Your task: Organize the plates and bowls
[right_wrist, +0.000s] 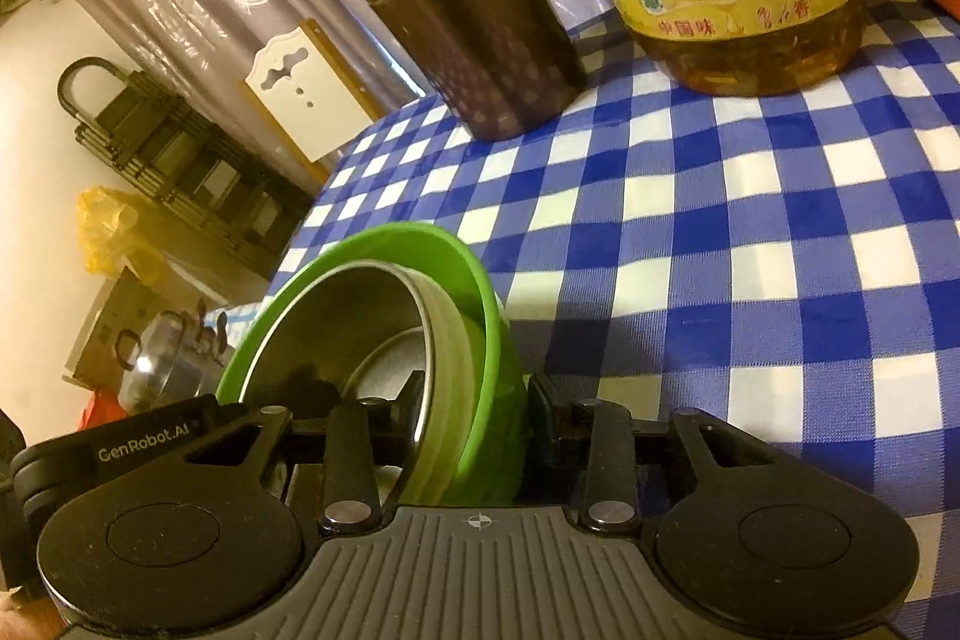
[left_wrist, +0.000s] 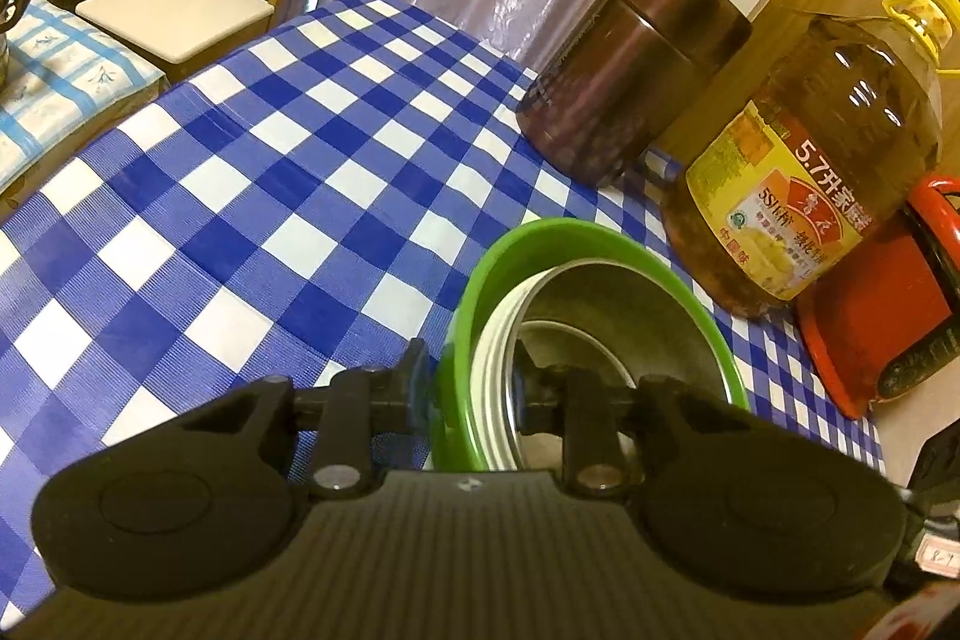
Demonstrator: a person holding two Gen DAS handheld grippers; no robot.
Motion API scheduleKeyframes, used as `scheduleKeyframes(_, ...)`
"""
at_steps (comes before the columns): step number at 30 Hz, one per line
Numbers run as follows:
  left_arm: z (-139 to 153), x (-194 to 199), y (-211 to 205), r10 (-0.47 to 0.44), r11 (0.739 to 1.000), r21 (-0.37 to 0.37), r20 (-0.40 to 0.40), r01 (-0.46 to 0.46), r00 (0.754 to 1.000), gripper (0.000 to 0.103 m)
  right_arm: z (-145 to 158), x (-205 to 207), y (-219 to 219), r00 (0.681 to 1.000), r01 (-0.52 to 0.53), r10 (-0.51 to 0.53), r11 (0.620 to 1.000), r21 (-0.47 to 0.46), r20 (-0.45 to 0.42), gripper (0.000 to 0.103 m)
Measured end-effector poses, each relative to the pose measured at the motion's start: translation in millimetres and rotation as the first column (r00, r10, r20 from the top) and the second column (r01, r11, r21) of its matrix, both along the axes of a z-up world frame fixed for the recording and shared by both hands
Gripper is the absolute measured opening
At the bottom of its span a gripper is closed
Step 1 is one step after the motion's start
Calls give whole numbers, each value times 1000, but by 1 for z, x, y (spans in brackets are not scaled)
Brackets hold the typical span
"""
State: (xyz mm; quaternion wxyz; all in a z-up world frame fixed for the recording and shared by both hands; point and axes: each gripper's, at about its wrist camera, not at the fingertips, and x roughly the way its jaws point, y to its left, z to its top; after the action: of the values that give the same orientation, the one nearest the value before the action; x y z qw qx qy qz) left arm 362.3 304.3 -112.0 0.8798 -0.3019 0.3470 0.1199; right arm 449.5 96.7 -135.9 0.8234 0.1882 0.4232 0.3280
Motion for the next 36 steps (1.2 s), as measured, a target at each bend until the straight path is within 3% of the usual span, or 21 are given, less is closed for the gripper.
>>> scheduleKeyframes(23,-5,-4,4,-1,998,-69,16,2,1000,24,-1,0,-2,999,26,-25,999,20,-37,36)
scheduleKeyframes(29,0,-2,-3,-83,996,-13,-19,83,996,24,1,-1,-7,998,20,-19,1000,15,-51,35)
scheduleKeyframes(36,-1,-6,-11,-102,994,-26,-24,102,994,24,1,-8,-18,998,25,-25,1000,10,-56,35)
